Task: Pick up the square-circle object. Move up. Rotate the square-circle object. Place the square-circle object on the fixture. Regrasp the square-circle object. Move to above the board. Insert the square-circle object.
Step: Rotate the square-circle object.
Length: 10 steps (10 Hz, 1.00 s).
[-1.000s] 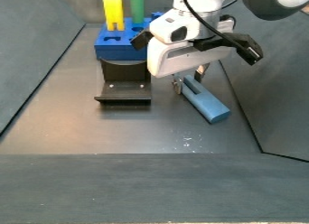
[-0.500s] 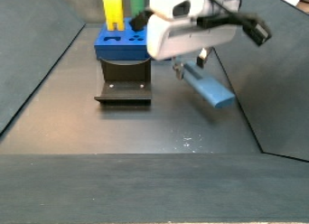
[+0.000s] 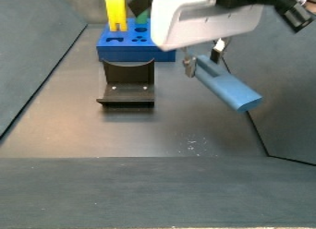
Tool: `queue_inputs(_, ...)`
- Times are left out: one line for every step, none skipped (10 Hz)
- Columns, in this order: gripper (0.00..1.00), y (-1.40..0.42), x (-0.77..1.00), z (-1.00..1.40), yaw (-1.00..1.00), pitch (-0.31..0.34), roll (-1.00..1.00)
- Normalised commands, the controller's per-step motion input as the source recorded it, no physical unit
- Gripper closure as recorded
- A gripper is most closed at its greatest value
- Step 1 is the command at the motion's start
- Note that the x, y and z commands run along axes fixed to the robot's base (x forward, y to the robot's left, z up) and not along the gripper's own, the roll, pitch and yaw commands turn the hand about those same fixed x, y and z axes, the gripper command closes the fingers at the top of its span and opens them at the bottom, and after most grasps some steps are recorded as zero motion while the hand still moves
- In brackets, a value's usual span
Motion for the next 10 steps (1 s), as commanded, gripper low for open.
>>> queue_inputs(1.0,0.0,0.0,0.0,-1.0,0.0,0.0)
queue_inputs(1.0,-0.06,0.01,-0.14,-1.0,-0.001,0.0)
queue_inputs(1.0,-0.03,0.02,-0.11,-1.0,-0.002,0.0)
queue_inputs(1.0,-0.01,0.02,-0.06,-1.0,-0.002,0.0)
queue_inputs(1.0,-0.01,0.02,-0.05,-1.0,-0.002,0.0)
queue_inputs(1.0,0.0,0.02,-0.05,-1.0,-0.002,0.0)
queue_inputs(1.0,0.0,0.02,-0.04,-1.0,-0.003,0.0)
queue_inputs(1.0,0.0,0.02,-0.04,-1.0,-0.003,0.0)
queue_inputs(1.0,0.01,0.02,-0.04,-1.0,-0.003,0.0)
queue_inputs(1.0,0.01,0.02,-0.04,-1.0,-0.003,0.0)
